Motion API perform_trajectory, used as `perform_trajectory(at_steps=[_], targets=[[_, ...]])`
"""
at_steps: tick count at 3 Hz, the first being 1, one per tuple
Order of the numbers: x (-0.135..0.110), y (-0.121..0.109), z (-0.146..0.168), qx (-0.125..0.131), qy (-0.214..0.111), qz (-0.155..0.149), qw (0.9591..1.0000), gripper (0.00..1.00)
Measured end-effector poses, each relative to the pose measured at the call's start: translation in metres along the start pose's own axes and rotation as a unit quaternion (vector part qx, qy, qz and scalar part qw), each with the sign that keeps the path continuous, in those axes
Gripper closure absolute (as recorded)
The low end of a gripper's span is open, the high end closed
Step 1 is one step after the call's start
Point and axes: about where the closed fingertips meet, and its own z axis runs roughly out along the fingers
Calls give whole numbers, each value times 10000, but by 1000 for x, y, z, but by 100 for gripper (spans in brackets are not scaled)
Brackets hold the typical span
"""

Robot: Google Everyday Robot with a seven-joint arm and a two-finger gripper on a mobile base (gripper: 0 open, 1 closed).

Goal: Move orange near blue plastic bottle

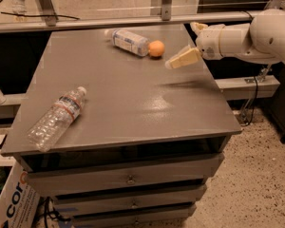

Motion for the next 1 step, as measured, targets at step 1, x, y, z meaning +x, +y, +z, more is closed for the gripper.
perform_trajectory(at_steps=[1], targets=[[0, 0, 0, -1, 0, 0, 10000, 0]])
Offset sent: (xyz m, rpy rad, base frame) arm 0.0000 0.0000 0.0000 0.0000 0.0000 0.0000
